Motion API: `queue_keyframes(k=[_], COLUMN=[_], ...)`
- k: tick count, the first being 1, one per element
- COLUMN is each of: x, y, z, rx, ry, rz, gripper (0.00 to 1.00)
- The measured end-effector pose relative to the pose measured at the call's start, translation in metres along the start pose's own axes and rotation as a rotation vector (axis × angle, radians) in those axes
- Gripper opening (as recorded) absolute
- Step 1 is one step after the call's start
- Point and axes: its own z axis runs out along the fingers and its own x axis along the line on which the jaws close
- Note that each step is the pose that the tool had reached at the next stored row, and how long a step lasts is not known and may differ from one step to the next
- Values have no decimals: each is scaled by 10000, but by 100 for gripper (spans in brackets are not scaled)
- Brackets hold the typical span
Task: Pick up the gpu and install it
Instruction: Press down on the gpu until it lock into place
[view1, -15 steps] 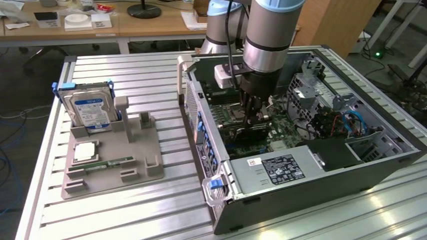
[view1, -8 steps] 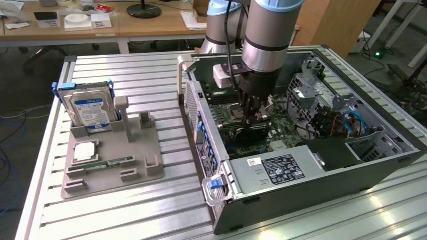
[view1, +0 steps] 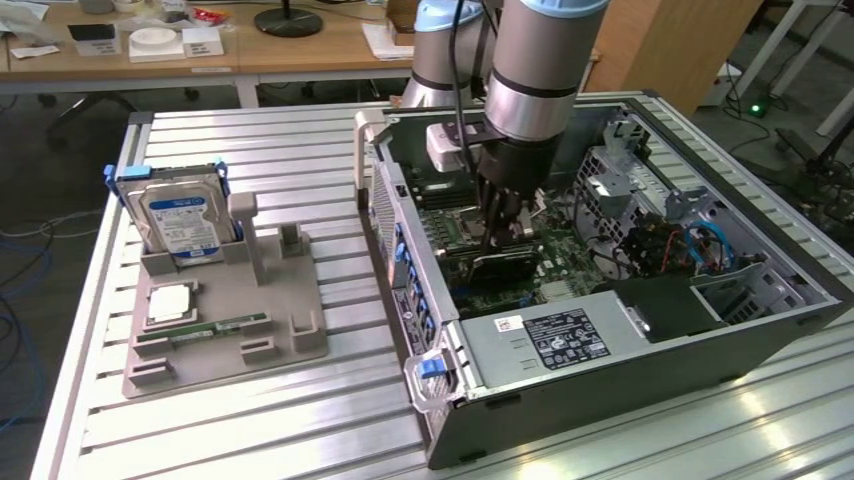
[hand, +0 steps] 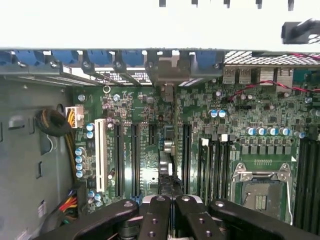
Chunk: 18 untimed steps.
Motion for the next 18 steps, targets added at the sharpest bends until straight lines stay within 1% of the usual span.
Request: queue_keyframes(k=[2, 6, 13, 16, 18], x=[-2, -7, -9, -8, -9], y=[-2, 15, 216, 263, 273], z=[-37, -49, -56, -81, -120], rx=[1, 3, 9, 36, 76], ry=[0, 8, 9, 12, 10], rz=[-2, 1, 1, 0, -1], gripper=[11, 11, 11, 11, 11])
